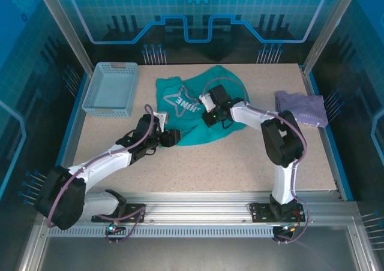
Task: Fold the inside-out t-shirt
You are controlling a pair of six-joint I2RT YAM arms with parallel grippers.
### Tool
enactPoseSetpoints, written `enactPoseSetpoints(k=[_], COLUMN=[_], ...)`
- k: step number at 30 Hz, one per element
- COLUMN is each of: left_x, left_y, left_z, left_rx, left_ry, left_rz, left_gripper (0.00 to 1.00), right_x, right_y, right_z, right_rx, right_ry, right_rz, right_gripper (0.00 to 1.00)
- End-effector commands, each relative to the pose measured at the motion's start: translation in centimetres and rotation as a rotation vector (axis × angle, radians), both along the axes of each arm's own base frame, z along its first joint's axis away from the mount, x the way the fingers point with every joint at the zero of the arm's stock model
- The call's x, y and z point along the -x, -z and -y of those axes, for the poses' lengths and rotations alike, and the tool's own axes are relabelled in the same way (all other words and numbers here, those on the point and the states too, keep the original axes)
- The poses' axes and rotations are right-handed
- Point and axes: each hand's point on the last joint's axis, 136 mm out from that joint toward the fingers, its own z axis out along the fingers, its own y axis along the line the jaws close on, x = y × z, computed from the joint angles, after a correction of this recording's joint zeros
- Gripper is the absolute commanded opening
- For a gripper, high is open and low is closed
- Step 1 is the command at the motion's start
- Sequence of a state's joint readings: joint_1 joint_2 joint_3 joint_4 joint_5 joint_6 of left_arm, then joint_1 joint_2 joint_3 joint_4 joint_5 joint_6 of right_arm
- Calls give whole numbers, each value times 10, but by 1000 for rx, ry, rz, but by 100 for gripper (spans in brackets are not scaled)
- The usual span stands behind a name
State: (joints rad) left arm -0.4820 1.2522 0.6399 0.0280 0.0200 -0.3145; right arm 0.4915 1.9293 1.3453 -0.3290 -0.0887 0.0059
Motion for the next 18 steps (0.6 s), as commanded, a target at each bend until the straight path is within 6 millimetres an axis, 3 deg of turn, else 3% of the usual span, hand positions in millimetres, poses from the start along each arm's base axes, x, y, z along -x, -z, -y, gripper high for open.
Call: enactPoseSetpoints(k=[1, 8, 15, 18], left_x=[-23, -43, -54, -59], left_y=[-30, -41, -22, -10], left_z=[14, 50, 92, 101], left_rx=[-75, -136, -163, -204], left_ry=[81, 311, 465, 475], left_rz=[177, 348, 315, 299], left_gripper=[63, 66, 71, 71], right_x=[15, 37, 41, 42], right_y=[-59, -91, -93, -91], right_z=[-9, 0, 7, 9], right_rx=[-175, -333, -359, -359], right_ry=[-65, -85, -73, -67], right_rz=[37, -6, -25, -30], right_gripper=[6, 5, 5, 5])
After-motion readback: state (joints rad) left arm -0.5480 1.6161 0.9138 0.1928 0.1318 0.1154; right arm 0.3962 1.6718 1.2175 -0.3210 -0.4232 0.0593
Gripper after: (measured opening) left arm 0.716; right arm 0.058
